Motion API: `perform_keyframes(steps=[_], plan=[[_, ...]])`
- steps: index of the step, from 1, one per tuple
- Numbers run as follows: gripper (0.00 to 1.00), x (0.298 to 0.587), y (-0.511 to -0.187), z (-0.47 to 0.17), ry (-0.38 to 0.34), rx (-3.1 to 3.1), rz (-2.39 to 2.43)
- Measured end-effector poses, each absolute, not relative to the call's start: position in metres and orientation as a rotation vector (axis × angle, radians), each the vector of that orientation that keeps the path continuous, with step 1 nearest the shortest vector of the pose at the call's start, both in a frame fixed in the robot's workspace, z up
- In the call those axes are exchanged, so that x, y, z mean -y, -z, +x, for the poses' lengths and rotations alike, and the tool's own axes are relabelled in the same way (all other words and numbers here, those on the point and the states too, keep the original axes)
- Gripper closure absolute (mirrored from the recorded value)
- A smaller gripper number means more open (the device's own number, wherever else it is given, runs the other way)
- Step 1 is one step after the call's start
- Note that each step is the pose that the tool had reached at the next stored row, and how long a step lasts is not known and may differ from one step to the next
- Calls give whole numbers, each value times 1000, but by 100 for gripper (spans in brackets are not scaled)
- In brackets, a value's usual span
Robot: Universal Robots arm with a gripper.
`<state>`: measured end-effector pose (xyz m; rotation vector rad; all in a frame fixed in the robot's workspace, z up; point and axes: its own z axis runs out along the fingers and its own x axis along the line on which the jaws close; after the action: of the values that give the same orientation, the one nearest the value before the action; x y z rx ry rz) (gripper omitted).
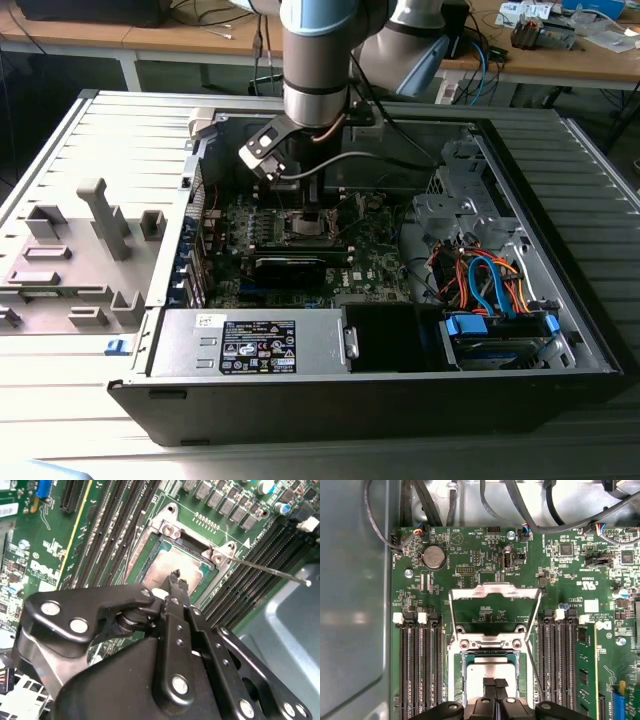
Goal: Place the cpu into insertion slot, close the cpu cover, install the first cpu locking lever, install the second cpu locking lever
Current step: 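Place the cpu into insertion slot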
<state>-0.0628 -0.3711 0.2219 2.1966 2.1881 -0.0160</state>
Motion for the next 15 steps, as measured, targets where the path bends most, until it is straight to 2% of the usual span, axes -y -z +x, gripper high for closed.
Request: perform_keyframes(steps=[15], plan=[[89, 371, -257, -62, 16, -2191, 2195]])
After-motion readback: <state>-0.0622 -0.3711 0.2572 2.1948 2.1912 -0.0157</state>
